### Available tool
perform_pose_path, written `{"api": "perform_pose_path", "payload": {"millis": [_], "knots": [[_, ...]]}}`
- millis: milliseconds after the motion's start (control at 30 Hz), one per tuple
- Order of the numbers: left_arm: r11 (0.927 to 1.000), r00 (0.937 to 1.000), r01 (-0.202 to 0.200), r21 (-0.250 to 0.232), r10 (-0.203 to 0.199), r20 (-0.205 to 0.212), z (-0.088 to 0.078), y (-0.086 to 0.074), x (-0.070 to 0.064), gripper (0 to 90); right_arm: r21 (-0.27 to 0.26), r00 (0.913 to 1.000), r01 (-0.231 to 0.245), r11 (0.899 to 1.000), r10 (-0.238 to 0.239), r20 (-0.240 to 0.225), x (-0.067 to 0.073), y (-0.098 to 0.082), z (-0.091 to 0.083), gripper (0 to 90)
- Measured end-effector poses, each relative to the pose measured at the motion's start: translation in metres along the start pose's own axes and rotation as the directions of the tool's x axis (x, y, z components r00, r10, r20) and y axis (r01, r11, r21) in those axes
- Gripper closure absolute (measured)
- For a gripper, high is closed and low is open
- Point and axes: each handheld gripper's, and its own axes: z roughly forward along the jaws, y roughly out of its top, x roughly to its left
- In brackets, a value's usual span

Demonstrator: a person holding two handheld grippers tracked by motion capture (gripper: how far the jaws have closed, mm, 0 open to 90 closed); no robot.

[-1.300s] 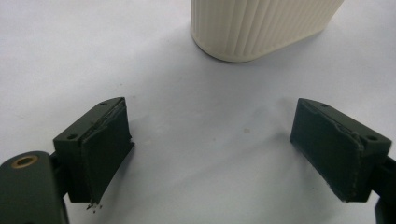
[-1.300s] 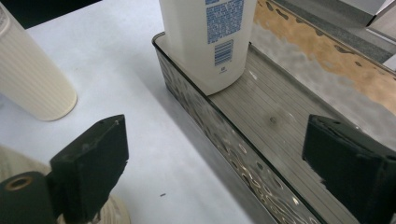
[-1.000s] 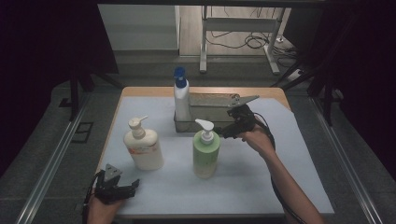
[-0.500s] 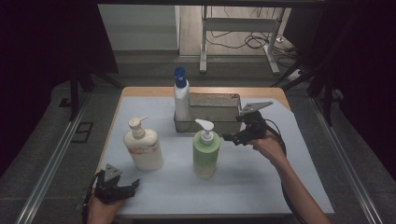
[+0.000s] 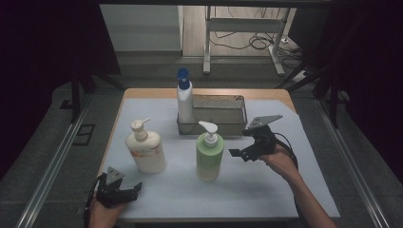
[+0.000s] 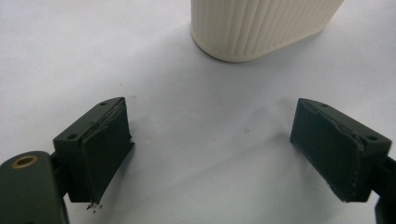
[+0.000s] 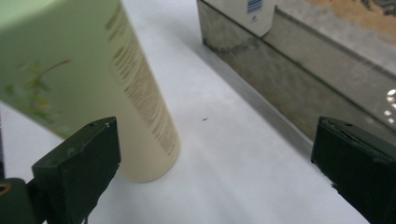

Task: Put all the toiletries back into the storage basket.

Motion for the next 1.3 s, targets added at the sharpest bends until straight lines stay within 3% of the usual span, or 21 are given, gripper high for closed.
{"api": "perform_pose_path", "payload": {"millis": [533,733,1300], "knots": [[1.0,1.0,0.0,0.0,0.0,0.0,0.0,0.0,0.0,11.8,-0.009,0.9955,0.039,0.999,-0.04,-0.086,0.038,-0.007,0.007,5.7],[1.0,1.0,0.001,-0.001,-0.001,-0.001,0.0,0.0,0.0,11.8,-0.016,0.9936,0.071,0.997,-0.073,-0.087,0.046,-0.002,0.015,6.9],[1.0,1.0,-0.002,-0.002,0.002,0.0,0.0,0.0,0.0,11.8,-0.025,0.9892,0.107,0.994,-0.109,-0.098,0.062,0.014,0.038,2.9]]}}
